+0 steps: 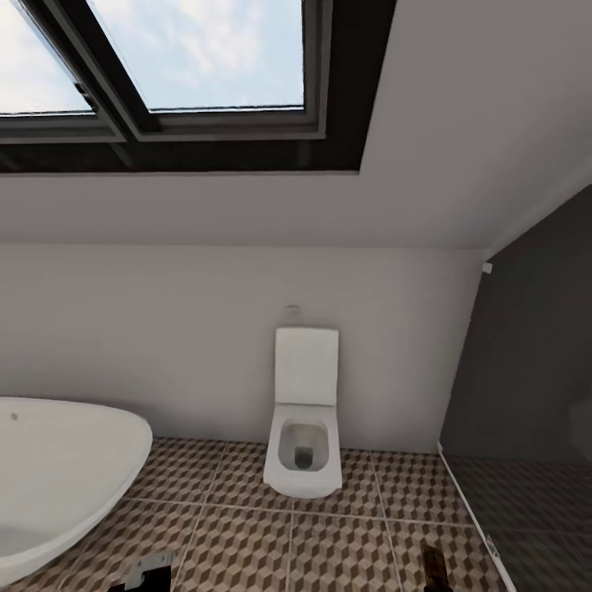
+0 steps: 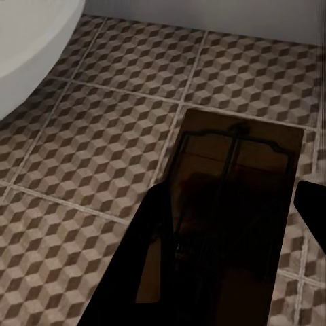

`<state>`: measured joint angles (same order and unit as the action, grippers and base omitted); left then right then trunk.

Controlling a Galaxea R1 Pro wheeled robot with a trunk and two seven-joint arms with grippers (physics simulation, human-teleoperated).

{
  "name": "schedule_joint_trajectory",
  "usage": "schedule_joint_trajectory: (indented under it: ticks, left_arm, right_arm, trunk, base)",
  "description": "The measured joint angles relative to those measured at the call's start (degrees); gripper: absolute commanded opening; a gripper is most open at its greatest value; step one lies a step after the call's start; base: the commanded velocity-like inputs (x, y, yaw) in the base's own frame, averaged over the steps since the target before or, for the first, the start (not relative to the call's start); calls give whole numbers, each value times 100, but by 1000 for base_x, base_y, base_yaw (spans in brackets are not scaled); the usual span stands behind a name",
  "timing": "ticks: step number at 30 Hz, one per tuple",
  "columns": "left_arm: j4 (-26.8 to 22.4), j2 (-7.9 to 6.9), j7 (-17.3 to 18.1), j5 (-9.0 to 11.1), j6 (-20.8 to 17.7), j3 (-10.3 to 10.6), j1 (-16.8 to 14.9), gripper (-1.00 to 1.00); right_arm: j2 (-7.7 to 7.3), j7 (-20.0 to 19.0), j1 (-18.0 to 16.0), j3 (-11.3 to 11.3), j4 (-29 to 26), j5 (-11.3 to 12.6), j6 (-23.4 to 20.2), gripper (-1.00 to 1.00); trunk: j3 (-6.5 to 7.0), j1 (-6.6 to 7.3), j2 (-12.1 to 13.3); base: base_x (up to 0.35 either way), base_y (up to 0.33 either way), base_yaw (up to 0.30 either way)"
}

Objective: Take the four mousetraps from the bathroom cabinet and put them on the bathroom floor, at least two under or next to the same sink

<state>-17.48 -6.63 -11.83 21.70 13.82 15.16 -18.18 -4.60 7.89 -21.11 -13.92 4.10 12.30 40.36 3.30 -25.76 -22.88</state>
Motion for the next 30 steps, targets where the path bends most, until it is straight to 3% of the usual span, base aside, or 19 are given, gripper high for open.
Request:
schedule_joint_trajectory:
  ticks: [11, 30]
  left_arm:
    - [5, -1, -1, 10, 0, -9, 1, -100]
    - [7, -15, -1, 24, 0, -33, 1, -100]
  right_arm:
    - [0, 4, -1, 1, 1, -5, 0, -100]
    - [0, -10, -1, -16, 1, -11, -9, -100]
  trunk:
    - [41, 1, -1]
    - [42, 3, -1]
  base:
    - [30, 0, -99]
    - [310, 0, -1]
